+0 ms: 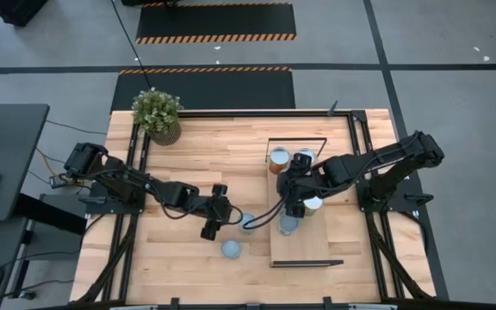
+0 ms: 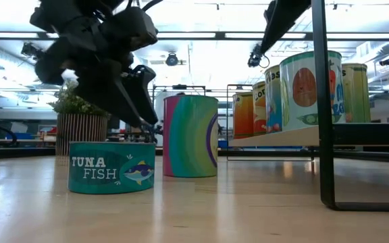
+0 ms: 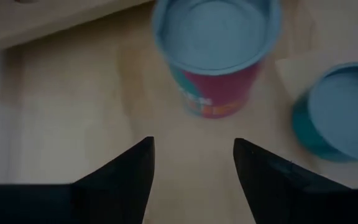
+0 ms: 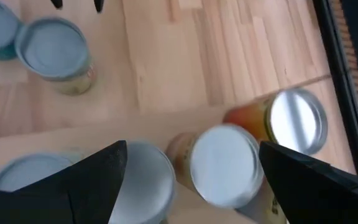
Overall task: Pick and place cans onto a shelf
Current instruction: Move the canned mixed vegetables in between the canned corn and canned oranges on the shelf
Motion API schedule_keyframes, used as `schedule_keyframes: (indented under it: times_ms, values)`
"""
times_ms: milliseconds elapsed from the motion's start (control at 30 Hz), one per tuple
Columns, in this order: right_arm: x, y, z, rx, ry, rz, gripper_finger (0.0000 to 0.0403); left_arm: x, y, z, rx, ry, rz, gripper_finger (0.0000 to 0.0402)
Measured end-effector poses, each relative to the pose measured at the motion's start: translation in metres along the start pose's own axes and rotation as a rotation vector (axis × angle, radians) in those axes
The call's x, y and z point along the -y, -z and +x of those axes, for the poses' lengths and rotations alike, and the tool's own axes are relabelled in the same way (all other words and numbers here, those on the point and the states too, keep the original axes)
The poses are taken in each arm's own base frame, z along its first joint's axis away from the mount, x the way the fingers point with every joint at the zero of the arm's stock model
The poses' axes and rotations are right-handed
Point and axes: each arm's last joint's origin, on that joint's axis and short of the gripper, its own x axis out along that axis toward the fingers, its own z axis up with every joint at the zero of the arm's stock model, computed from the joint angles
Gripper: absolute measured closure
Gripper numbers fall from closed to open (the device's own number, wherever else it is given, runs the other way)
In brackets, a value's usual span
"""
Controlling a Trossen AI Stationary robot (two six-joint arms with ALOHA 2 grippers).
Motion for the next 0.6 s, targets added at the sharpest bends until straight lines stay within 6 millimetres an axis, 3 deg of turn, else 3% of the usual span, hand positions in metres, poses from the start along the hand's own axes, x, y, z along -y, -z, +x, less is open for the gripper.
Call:
schedule_keyframes:
  times_ms: [267, 467, 600]
  values:
    - [0.011, -0.002, 0.006, -0.046, -0.063, 0.119, 0.003, -0.002, 0.0, 0.0, -0.005, -0.021, 0.029, 0.0178]
    - [-0.016, -0.015, -0.003, 0.155, -0.136, -0.075, 0.003, -0.002, 0.002, 0.0, -0.019, -0.02, 0.072, 0.0178]
    - [-0.03, -0.015, -0.005, 0.192, -0.173, -0.28, 0.003, -0.002, 0.002, 0.0, -0.018, -0.02, 0.083, 0.0178]
